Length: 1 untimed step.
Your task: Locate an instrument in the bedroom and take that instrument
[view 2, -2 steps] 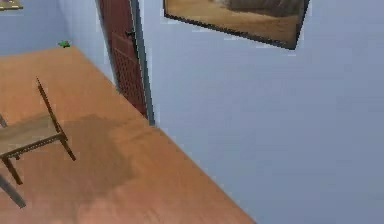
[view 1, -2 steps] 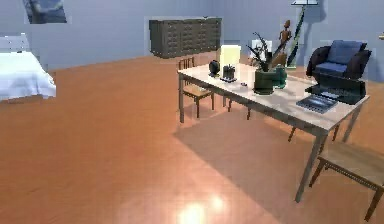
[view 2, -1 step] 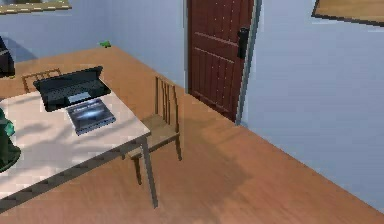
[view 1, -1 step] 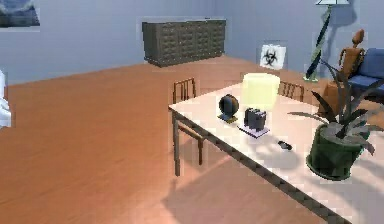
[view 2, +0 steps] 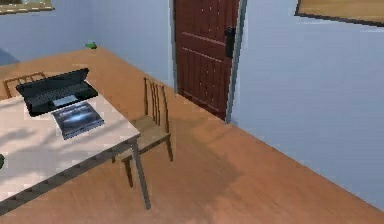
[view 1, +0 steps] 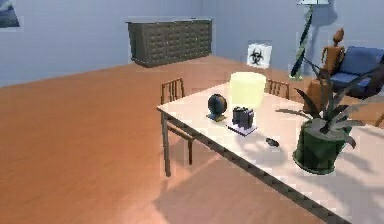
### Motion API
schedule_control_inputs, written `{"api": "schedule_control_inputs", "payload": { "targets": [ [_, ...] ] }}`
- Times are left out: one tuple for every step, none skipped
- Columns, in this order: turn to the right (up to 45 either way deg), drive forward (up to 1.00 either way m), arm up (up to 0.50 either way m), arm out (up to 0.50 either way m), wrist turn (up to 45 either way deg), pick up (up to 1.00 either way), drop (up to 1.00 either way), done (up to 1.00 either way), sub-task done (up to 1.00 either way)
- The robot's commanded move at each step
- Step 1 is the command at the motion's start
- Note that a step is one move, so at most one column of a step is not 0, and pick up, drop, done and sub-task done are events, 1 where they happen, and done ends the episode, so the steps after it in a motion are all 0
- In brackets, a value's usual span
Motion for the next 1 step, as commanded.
{"api": "schedule_control_inputs", "payload": {
  "targets": [
    [0.0, 0.2, 0.0, 0.0, 0.0, 0.0, 0.0, 0.0, 0.0]
  ]
}}
